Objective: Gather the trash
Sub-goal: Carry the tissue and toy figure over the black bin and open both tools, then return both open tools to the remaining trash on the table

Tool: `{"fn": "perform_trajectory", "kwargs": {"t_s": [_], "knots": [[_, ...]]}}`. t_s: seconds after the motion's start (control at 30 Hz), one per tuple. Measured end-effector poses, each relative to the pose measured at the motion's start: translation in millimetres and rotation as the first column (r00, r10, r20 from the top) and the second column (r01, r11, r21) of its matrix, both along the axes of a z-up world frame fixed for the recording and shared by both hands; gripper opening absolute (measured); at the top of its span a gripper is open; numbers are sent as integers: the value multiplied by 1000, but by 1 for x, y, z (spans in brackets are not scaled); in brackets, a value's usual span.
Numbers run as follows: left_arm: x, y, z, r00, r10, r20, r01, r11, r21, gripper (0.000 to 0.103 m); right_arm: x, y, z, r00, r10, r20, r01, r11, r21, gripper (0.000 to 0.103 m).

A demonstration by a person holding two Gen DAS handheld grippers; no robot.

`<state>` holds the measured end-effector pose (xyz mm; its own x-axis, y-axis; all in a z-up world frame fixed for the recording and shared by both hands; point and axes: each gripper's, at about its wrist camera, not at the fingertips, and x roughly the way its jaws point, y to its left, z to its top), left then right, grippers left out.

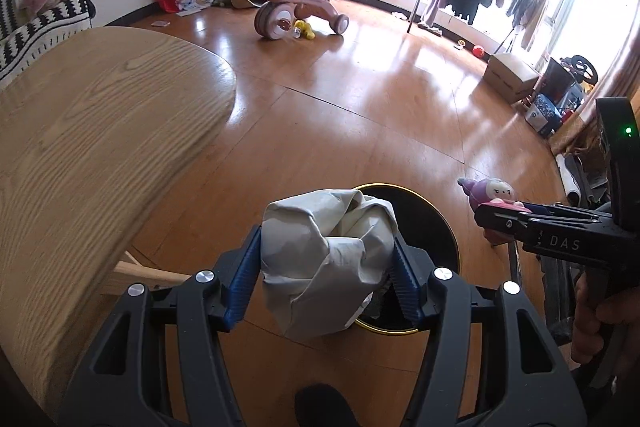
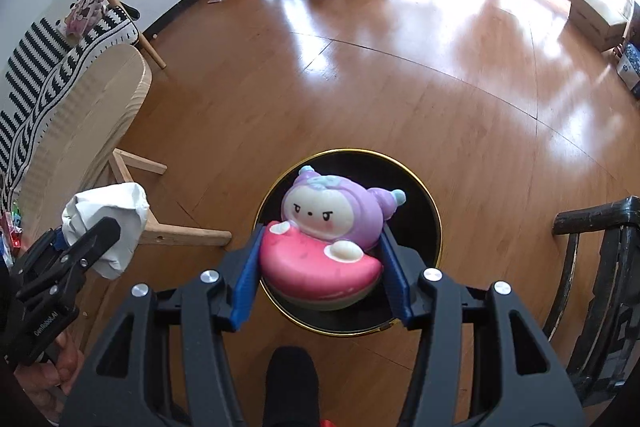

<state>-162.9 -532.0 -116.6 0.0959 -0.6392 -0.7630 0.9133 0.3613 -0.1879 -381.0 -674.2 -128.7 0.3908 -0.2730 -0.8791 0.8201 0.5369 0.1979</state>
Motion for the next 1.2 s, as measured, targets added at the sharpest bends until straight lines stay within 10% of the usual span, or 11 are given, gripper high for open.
{"fn": "perform_trajectory", "kwargs": {"t_s": [0.23,0.93,1.2], "knots": [[-7,-8,-6,1000,-15,-2,15,1000,11,58,-3,-2,2,1000,-20,17,19,1000,15,69],[-34,-50,-38,992,-118,-45,119,992,30,59,-27,-2,57,965,-206,160,221,972,-80,74],[-44,-60,-41,987,-144,-68,145,989,-4,85,-19,5,75,952,-219,213,243,966,-92,79]]}}
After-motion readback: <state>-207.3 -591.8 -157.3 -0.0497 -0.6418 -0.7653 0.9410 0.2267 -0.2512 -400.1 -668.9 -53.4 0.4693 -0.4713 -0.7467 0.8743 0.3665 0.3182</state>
